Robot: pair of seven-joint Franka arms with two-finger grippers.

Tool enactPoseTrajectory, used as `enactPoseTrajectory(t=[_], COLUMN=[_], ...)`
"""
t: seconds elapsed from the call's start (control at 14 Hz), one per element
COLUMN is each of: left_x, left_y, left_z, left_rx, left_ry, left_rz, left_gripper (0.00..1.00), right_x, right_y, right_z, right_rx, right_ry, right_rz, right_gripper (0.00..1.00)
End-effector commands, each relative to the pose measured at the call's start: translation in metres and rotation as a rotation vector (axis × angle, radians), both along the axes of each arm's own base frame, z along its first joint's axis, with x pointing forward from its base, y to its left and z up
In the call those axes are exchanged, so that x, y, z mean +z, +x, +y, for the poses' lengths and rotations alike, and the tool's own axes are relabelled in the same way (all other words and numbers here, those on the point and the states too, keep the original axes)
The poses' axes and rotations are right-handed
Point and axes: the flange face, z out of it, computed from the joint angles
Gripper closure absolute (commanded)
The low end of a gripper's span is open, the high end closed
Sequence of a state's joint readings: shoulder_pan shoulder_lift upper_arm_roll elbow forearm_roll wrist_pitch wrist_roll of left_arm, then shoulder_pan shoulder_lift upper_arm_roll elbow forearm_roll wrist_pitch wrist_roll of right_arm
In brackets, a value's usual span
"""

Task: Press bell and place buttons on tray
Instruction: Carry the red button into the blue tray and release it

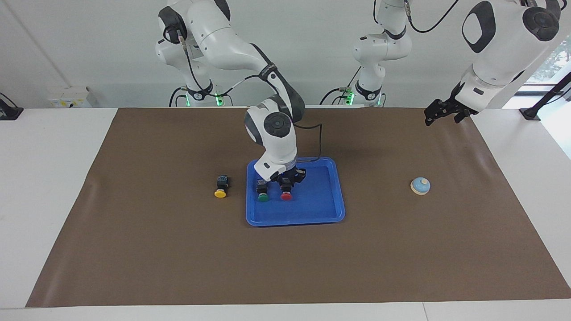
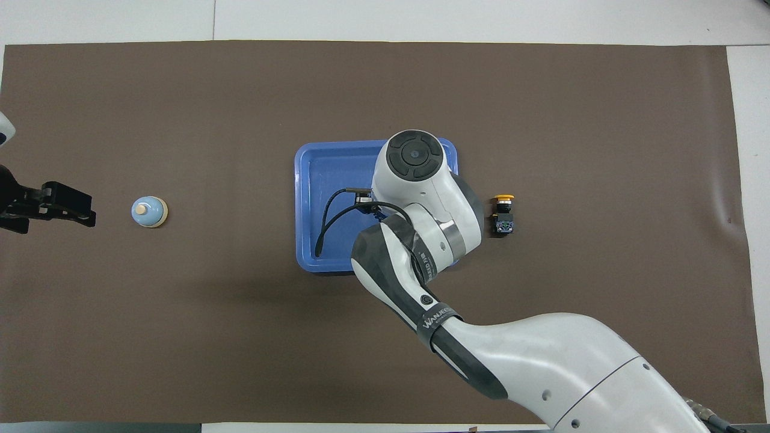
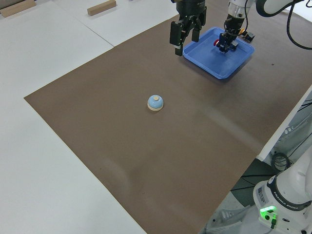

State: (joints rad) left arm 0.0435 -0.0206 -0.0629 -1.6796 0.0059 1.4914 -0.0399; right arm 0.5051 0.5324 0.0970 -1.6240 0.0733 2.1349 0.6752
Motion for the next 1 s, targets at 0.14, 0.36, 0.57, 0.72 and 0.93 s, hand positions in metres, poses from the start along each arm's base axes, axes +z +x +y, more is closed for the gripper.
enactPoseTrajectory(t=[0.14,0.36,0.57,0.72,0.93], left_x=[0.006,0.005,0.005,0.005,0.005], left_y=[-0.004,-0.004,-0.004,-0.004,-0.004], left_z=[0.000,0.000,0.000,0.000,0.000], left_rx=[0.014,0.014,0.014,0.014,0.014], left_ry=[-0.007,-0.007,-0.007,-0.007,-0.007], left_rz=[0.004,0.006,0.006,0.006,0.006], left_gripper=[0.00,0.00,0.00,0.00,0.00], right_x=[-0.003,0.005,0.061,0.089,0.098], right_y=[-0.020,-0.018,0.004,0.014,0.019], right_z=[-0.005,-0.010,-0.041,-0.089,-0.170], right_rx=[-0.009,-0.004,-0.041,-0.012,-0.035], right_ry=[-0.006,-0.038,-0.040,-0.063,-0.114], right_rz=[-0.005,0.019,-0.009,-0.005,0.025], right_gripper=[0.98,0.00,0.00,0.00,0.00])
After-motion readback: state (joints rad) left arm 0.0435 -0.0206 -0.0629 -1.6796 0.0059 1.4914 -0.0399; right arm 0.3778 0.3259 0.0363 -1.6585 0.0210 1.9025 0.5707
